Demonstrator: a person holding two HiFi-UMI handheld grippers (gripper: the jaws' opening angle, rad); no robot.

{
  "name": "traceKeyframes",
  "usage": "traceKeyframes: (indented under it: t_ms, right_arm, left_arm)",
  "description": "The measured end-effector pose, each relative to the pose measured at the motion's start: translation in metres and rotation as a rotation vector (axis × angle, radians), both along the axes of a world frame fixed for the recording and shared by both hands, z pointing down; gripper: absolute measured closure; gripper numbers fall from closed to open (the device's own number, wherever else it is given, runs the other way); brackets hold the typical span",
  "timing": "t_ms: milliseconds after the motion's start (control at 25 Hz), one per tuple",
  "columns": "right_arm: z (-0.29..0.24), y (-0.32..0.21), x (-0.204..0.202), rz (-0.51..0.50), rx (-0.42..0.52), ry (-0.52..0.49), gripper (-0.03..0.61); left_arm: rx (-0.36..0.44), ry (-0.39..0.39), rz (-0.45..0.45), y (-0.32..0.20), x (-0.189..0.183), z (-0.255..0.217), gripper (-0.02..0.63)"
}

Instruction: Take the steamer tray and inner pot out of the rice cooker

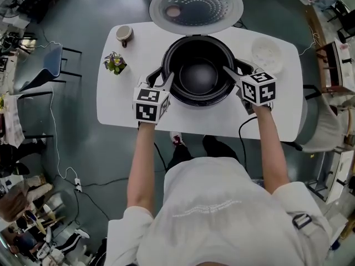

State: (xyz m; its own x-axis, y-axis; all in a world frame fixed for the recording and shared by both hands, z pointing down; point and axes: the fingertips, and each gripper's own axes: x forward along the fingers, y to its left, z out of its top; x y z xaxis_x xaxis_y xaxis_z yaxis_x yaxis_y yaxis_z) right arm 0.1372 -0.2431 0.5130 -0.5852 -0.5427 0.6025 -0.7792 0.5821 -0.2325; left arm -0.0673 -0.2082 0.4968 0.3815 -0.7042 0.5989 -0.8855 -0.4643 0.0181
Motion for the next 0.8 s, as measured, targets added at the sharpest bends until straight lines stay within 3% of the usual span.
traceKeyframes:
  t_ms: [440,640,800]
  right_arm:
    - [0.004,0.002,0.001,-0.005,0.026,0.016,0.387]
    - [0.004,0.002,0.001,-0.001,0.039,0.026,0.400]
    - [0.005,0.003,0.002,0.001,0.046,0.029,0.402]
  left_arm:
    - [-0.052,0.022,-0.010,0.000,0.003,0.005,0.437]
    - [-0.143,0.157,0.010,0.008,0.008,0.009,0.432]
    - [-0.159,0.169,0.017,0.008,0.010,0.008,0.428]
